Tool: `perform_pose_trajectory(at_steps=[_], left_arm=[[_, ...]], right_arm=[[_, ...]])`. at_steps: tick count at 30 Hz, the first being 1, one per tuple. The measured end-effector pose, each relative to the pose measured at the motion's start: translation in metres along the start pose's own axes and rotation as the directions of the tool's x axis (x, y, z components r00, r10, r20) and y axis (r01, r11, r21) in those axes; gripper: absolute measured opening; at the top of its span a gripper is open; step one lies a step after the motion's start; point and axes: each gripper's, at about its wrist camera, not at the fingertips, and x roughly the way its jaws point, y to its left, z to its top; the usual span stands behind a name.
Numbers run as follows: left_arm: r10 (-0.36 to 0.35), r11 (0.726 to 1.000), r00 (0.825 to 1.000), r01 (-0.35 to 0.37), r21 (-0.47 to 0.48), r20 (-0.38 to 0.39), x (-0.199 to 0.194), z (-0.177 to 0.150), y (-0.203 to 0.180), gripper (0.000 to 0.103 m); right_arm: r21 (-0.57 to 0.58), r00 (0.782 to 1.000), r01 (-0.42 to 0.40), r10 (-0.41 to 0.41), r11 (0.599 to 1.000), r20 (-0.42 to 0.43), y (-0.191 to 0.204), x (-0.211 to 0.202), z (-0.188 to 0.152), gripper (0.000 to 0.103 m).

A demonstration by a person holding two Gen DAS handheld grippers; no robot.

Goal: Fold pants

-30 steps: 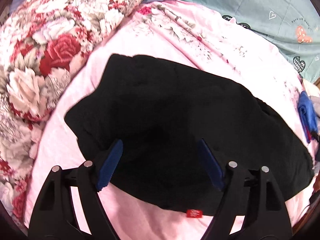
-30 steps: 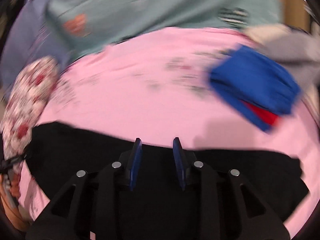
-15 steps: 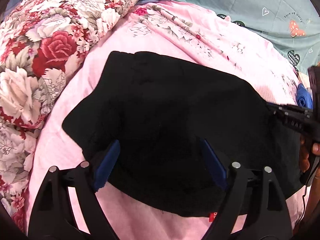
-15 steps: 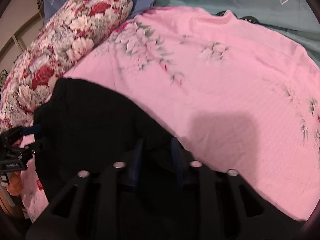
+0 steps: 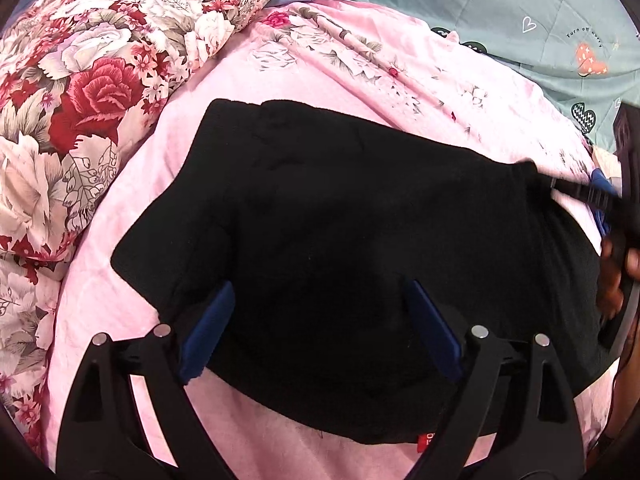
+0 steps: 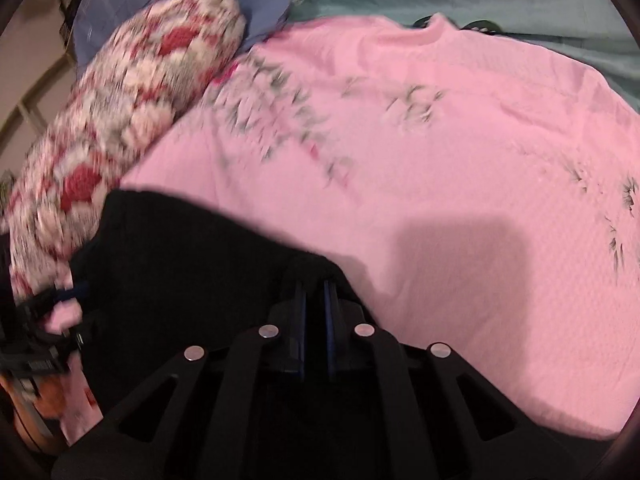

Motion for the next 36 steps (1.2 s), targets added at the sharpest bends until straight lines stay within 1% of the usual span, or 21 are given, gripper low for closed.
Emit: perform_pose_trajectory(at_steps=[3, 5, 8, 11, 13, 14, 15, 17, 18, 19, 20, 21, 24, 26, 27, 30, 31, 32, 33, 35, 36], left_arm=[[0.015, 1.0, 1.0, -0.015, 0.009, -0.004, 0.003, 0.0, -0.002, 0.09], [0.024, 1.0, 1.0, -0.024, 0.017, -0.007, 0.005, 0.0, -0.004, 0.091], [0.028, 1.0, 1.0, -0.028, 0.013, -0.008, 0.003, 0.002, -0.004, 0.091], [0.017, 1.0, 1.0, -0.017, -0.001, 0.004, -0.002, 0.004, -0.001, 0.091], [0.023, 1.0, 1.0, -0.023, -0.004, 0.014, -0.005, 0.005, -0.001, 0.091], [0.03, 1.0, 0.999, -0.03, -0.005, 0.017, -0.006, 0.006, -0.001, 0.091], [0.041, 0.999, 0.999, -0.041, -0.009, 0.02, -0.007, 0.007, 0.0, 0.091], [0.05, 0.998, 0.998, -0.05, -0.027, 0.023, -0.009, 0.007, 0.003, 0.091], [0.044, 0.998, 0.999, -0.044, -0.037, 0.022, -0.01, 0.008, 0.005, 0.091], [0.044, 0.998, 0.999, -0.043, -0.04, 0.019, -0.008, 0.009, 0.006, 0.091], [0.051, 0.998, 0.999, -0.051, -0.042, 0.013, -0.006, 0.009, 0.006, 0.091], [0.067, 0.997, 0.998, -0.067, -0.047, -0.004, 0.001, 0.01, 0.007, 0.091], [0.104, 0.992, 0.995, -0.104, -0.064, -0.014, 0.012, 0.012, 0.005, 0.091], [0.145, 0.989, 0.989, -0.146, -0.041, -0.018, 0.018, 0.012, -0.004, 0.093], [0.153, 0.987, 0.988, -0.154, -0.034, -0.026, 0.02, 0.012, -0.005, 0.094], [0.165, 0.986, 0.986, -0.165, -0.021, -0.033, 0.016, 0.011, -0.006, 0.095], [0.16, 0.987, 0.987, -0.161, -0.027, -0.031, 0.011, 0.012, -0.005, 0.095], [0.152, 0.988, 0.988, -0.153, -0.039, -0.022, 0.003, 0.012, -0.003, 0.095], [0.137, 0.989, 0.991, -0.136, -0.056, 0.007, -0.01, 0.013, -0.002, 0.095], [0.148, 0.988, 0.987, -0.145, -0.051, 0.058, -0.026, 0.016, -0.004, 0.095], [0.158, 0.987, 0.984, -0.155, -0.043, 0.079, -0.031, 0.017, -0.005, 0.095]], right_arm=[[0.142, 0.993, 0.0, -0.016, 0.99, 0.113, -0.032, -0.012, 0.018, 0.0], [0.188, 0.997, -0.001, -0.012, 0.982, 0.07, -0.049, -0.001, 0.022, 0.0], [0.186, 0.995, 0.09, -0.097, 0.978, 0.03, -0.058, 0.004, 0.017, 0.0], [0.165, 0.994, 0.021, -0.038, 0.986, 0.099, -0.048, -0.024, 0.009, 0.005], [0.091, 0.988, 0.003, -0.017, 0.996, 0.153, -0.03, -0.043, 0.003, 0.02], [0.058, 0.987, -0.001, -0.009, 0.998, 0.162, -0.022, -0.047, 0.0, 0.044], [0.028, 0.987, 0.009, -0.013, 1.0, 0.158, -0.015, -0.045, -0.002, 0.056], [-0.023, 0.993, 0.072, -0.07, 0.997, 0.093, -0.004, -0.024, -0.003, 0.056], [-0.03, 0.995, 0.093, -0.092, 0.995, 0.047, -0.003, -0.009, -0.003, 0.05], [-0.03, 0.997, 0.077, -0.076, 0.997, 0.01, -0.004, 0.001, -0.003, 0.039], [-0.02, 0.998, 0.058, -0.059, 0.998, -0.034, -0.007, 0.011, -0.003, 0.007], [0.007, 0.998, 0.037, -0.037, 0.999, -0.049, -0.012, 0.018, -0.002, 0.003], [0.042, 0.999, 0.021, -0.022, 0.999, 0.028, -0.021, 0.001, 0.0, 0.001], [0.107, 0.999, 0.027, -0.031, 0.994, 0.036, -0.032, 0.0, 0.0, 0.001], [0.107, 0.997, 0.067, -0.07, 0.992, 0.019, -0.035, 0.008, -0.002, 0.001], [0.05, 0.989, 0.138, -0.141, 0.989, 0.05, -0.031, 0.012, -0.005, 0.0], [0.077, 0.972, 0.222, -0.226, 0.972, 0.056, -0.035, 0.006, -0.005, 0.0], [0.104, 0.967, 0.233, -0.242, 0.967, 0.079, -0.042, -0.003, -0.005, 0.005], [0.142, 0.966, 0.217, -0.233, 0.966, 0.115, -0.05, -0.014, -0.006, 0.007], [0.21, 0.983, 0.083, -0.116, 0.974, 0.146, -0.062, -0.038, -0.015, 0.007], [0.186, 0.988, 0.035, -0.062, 0.982, 0.144, -0.059, -0.046, -0.02, 0.007]])
